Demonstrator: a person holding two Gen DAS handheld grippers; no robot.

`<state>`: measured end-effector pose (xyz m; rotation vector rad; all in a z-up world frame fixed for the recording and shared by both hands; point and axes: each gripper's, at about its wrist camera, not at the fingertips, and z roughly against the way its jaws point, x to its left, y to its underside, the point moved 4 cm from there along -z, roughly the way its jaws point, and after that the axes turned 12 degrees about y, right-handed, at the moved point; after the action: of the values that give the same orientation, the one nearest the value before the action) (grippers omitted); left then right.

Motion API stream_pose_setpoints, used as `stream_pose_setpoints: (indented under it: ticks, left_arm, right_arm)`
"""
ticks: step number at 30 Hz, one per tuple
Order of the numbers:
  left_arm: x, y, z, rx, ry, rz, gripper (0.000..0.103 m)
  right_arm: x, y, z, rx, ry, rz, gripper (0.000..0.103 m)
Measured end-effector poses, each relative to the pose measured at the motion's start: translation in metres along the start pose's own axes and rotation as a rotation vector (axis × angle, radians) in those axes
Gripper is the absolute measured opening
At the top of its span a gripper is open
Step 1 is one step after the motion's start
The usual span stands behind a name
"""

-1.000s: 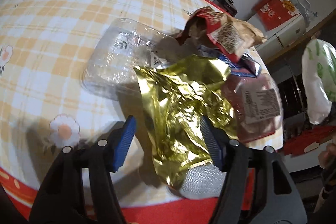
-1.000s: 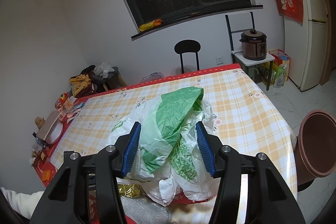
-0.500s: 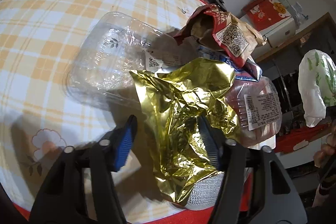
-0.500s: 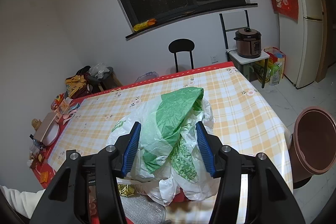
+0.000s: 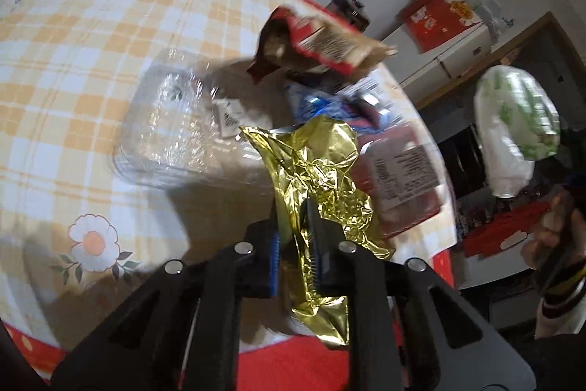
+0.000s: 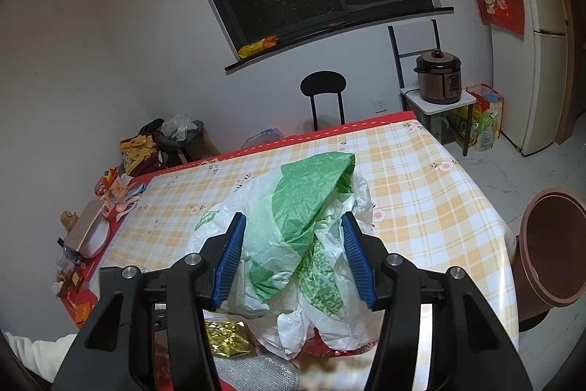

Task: Collect trash
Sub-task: 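Grasp the gold foil wrapper with the left tool while the right tool holds the bag, then carry the plastic bag in the right tool over the brown bin and release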

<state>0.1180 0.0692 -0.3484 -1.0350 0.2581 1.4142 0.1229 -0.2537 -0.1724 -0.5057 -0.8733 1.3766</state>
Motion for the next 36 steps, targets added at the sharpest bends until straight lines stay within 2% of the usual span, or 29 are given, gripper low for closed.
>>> stream_pose_setpoints:
  ticks: [5,12,21,28,36]
  left_arm:
    - [-0.019,-0.003,0.027,-0.069,0.021,-0.018,0.016]
    - [-0.045,-0.016,0.066,-0.17,-0.035,-0.087,0.016]
    - [-0.067,-0.03,0.097,-0.269,-0.066,-0.132,0.016]
    - [-0.089,-0.031,0.086,-0.277,-0.086,-0.147,0.016]
    - [-0.14,-0.036,0.062,-0.358,-0.131,-0.144,0.016]
  right_arm:
    - [0.005,-0.002,0.001,-0.009,-0.018,0.004,0.053]
    - [0.007,-0.009,0.005,-0.034,-0.025,-0.001,0.053]
    - [-0.016,-0.016,0.021,-0.058,0.031,0.004,0.053]
    - [-0.065,-0.022,0.037,-0.088,0.081,-0.038,0.053]
    - [-0.145,-0.033,0.045,-0.088,0.071,-0.064,0.053]
